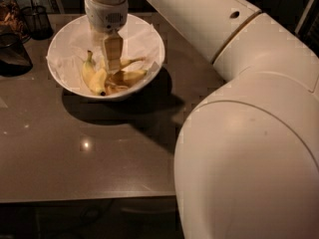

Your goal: Pick banana from white bowl

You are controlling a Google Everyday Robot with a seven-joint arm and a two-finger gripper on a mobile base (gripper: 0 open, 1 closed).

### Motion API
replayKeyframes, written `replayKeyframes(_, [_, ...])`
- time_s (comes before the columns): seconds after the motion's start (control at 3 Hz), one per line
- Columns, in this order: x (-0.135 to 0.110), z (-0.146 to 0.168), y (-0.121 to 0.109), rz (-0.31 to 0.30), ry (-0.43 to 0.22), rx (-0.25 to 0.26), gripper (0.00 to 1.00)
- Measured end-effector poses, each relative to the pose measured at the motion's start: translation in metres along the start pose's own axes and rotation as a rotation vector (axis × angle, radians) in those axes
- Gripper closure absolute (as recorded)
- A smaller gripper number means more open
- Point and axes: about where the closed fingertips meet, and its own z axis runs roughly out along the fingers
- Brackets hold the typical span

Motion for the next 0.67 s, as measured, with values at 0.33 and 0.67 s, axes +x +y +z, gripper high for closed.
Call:
replayKeyframes(0.33, [0.0, 0.017, 0.003, -0.021, 0.011, -0.029, 0.34])
replayKeyframes(0.67, [0.0, 0.031, 0.006, -0.049, 0.028, -0.052, 0.35])
